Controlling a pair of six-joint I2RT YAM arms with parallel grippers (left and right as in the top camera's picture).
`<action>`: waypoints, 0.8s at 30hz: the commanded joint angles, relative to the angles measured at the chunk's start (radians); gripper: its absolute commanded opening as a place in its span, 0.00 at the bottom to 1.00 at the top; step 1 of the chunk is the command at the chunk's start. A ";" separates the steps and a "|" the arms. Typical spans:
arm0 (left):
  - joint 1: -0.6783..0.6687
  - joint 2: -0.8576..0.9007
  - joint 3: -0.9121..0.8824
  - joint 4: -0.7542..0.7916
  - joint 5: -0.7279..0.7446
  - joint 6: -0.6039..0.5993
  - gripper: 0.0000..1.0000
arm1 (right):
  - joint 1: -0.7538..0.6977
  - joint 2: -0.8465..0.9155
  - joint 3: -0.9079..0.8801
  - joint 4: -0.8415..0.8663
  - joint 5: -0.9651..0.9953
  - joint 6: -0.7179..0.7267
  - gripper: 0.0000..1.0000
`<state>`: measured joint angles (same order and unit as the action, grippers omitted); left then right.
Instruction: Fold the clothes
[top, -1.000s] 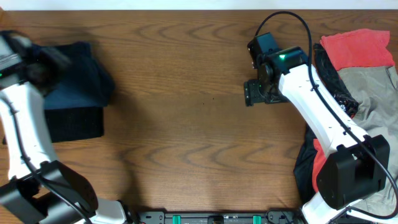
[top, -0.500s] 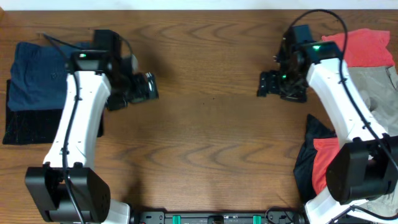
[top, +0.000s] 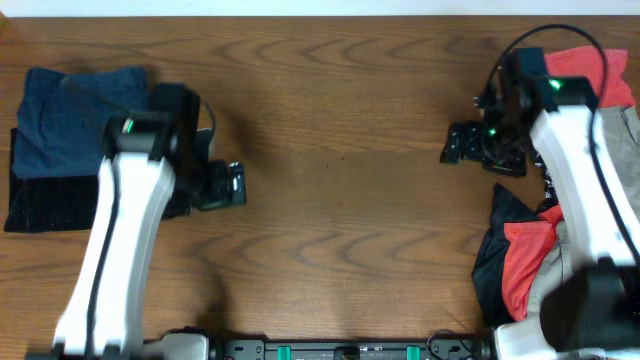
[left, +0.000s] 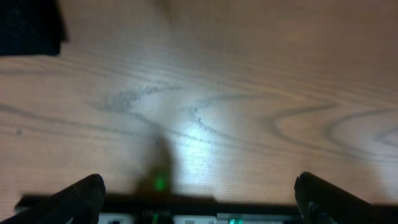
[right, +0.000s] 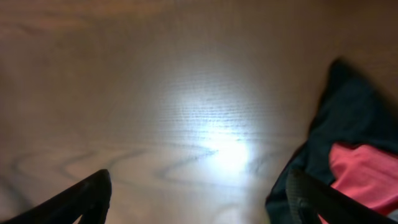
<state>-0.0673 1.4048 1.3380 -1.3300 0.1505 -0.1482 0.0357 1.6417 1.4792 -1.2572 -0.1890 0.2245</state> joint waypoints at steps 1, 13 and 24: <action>0.000 -0.183 -0.096 0.058 -0.013 0.017 0.98 | -0.003 -0.188 -0.089 0.066 0.029 -0.016 0.94; 0.000 -0.781 -0.418 0.370 -0.010 0.010 0.98 | -0.002 -0.832 -0.585 0.361 0.132 -0.008 0.99; 0.000 -0.825 -0.421 0.363 -0.010 0.010 0.98 | -0.002 -0.974 -0.637 0.124 0.133 -0.009 0.99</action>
<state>-0.0673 0.5816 0.9234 -0.9676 0.1497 -0.1490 0.0357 0.6693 0.8524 -1.1046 -0.0700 0.2222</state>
